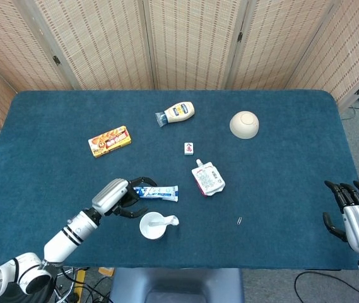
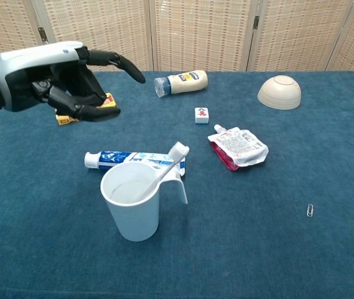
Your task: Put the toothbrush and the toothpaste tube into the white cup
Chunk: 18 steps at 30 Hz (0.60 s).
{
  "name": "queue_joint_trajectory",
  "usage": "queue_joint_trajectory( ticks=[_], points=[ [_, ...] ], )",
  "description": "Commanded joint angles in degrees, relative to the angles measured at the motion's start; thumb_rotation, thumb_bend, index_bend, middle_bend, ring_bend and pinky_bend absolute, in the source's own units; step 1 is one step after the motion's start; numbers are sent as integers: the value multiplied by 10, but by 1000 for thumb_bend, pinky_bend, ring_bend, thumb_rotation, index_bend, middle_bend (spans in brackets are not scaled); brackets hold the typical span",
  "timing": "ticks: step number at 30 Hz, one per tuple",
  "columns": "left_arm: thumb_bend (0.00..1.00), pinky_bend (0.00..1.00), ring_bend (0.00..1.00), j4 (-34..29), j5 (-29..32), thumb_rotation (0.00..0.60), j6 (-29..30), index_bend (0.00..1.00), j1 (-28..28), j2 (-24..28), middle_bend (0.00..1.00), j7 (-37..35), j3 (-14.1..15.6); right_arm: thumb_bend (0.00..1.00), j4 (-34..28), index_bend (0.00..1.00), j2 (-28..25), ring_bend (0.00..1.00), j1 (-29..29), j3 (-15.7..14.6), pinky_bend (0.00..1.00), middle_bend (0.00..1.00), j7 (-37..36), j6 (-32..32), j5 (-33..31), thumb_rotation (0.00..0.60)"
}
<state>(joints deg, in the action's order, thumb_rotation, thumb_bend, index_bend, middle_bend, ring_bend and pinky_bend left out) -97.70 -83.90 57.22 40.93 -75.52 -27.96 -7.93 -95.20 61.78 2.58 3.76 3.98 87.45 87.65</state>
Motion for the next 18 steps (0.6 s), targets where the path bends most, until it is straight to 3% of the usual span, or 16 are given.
queue_joint_trajectory(
  ticks=[1, 8, 18],
  points=[
    [358, 912, 911, 33, 50, 600, -30, 376, 13, 7, 1000, 18, -21, 336, 1, 141, 1, 184, 0, 0, 116, 247, 1, -1, 0, 600],
    [358, 913, 912, 112, 109, 600, -109, 386, 59, -28, 1000, 127, -17, 336, 2, 141, 4, 184, 0, -1, 116, 247, 3, -1, -1, 600],
    [356, 912, 912, 178, 122, 600, -142, 370, 108, -107, 1000, 318, 9, 336, 2, 141, 3, 184, -2, -1, 116, 247, 4, -1, -6, 600]
  ],
)
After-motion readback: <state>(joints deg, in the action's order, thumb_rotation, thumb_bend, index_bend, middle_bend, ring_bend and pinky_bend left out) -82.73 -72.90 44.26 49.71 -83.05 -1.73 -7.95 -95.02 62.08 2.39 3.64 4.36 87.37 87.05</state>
